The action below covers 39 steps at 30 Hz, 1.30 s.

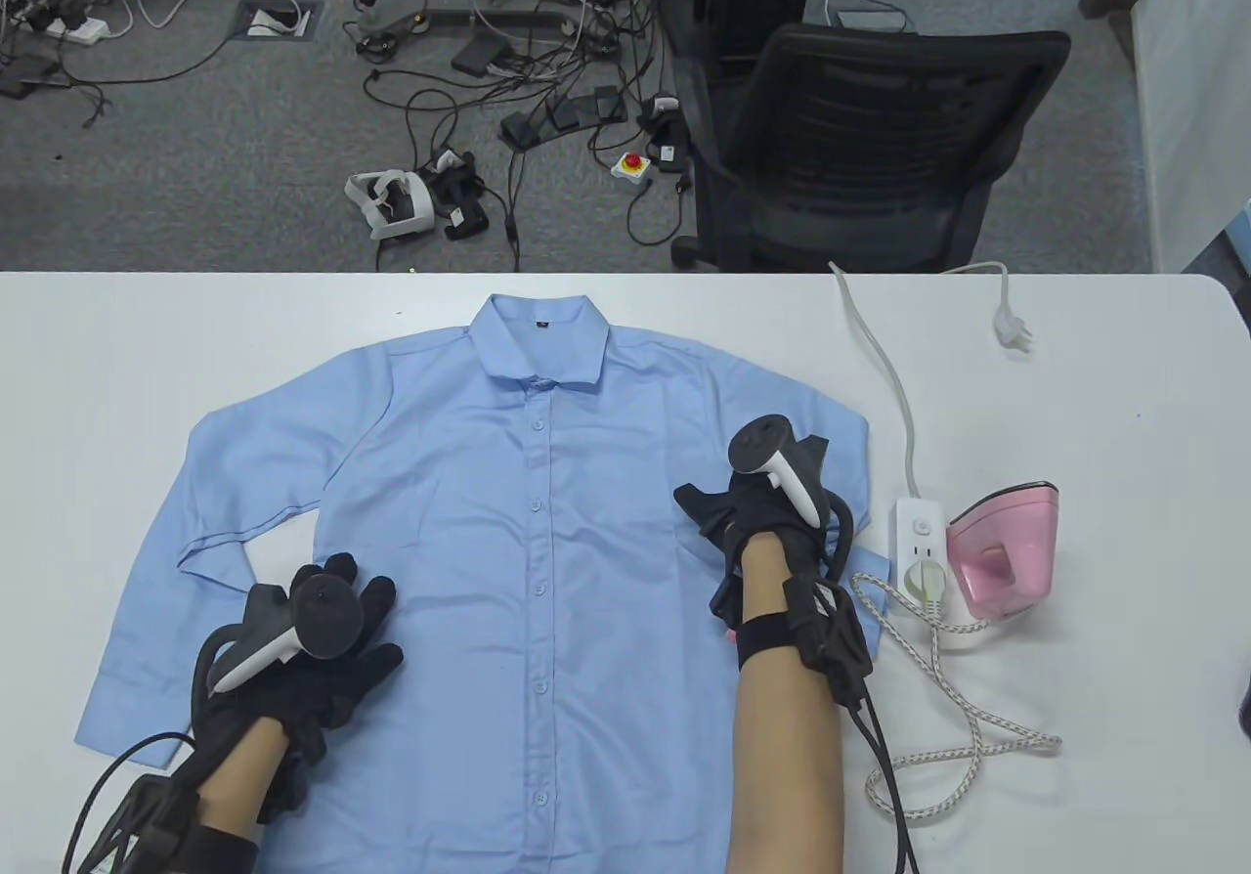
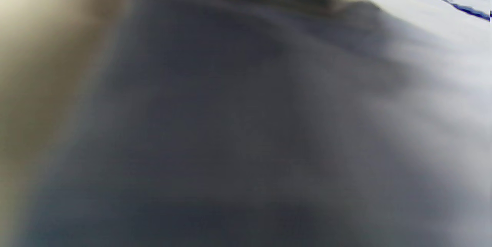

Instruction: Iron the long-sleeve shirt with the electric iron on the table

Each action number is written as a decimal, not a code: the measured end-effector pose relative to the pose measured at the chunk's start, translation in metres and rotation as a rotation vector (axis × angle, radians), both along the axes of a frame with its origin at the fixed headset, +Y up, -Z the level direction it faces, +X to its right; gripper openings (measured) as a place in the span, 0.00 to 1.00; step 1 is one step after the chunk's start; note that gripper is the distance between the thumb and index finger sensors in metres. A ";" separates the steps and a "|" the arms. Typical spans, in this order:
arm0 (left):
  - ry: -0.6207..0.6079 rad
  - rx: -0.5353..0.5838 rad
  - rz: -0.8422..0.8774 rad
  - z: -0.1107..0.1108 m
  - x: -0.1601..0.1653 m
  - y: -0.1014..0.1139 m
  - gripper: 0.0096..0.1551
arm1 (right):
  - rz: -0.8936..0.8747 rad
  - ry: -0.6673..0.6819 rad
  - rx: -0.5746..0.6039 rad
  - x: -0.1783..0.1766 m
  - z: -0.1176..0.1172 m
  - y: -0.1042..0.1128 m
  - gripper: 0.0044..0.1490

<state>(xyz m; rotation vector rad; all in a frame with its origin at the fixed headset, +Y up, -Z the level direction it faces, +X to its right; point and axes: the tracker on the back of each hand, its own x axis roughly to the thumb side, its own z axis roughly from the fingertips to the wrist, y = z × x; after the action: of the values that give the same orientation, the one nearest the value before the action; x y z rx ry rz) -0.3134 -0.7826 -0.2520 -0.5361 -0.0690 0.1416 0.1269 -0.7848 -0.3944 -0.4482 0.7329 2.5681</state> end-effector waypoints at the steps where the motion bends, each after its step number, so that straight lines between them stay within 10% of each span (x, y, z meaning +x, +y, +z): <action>1: 0.024 0.075 0.022 0.000 -0.003 0.005 0.42 | 0.038 0.030 0.000 -0.006 0.002 0.001 0.64; 18: -0.040 0.138 0.012 0.008 0.003 0.014 0.42 | 0.357 0.410 0.038 -0.175 0.121 0.000 0.61; 25: -0.040 0.180 0.051 0.010 -0.005 0.022 0.42 | 0.475 0.548 -0.013 -0.125 0.171 0.016 0.52; 32: -0.015 0.370 0.093 0.011 -0.004 0.035 0.41 | 0.528 0.487 -0.497 -0.053 0.223 0.035 0.45; 39: 0.012 0.329 0.071 0.009 -0.009 0.032 0.41 | 0.397 0.366 -0.089 -0.067 0.197 0.108 0.52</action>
<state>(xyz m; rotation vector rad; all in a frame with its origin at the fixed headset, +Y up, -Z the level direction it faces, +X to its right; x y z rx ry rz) -0.3223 -0.7504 -0.2433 -0.2045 -0.0976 0.1984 0.0598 -0.6770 -0.1977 -0.1586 0.9674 3.0461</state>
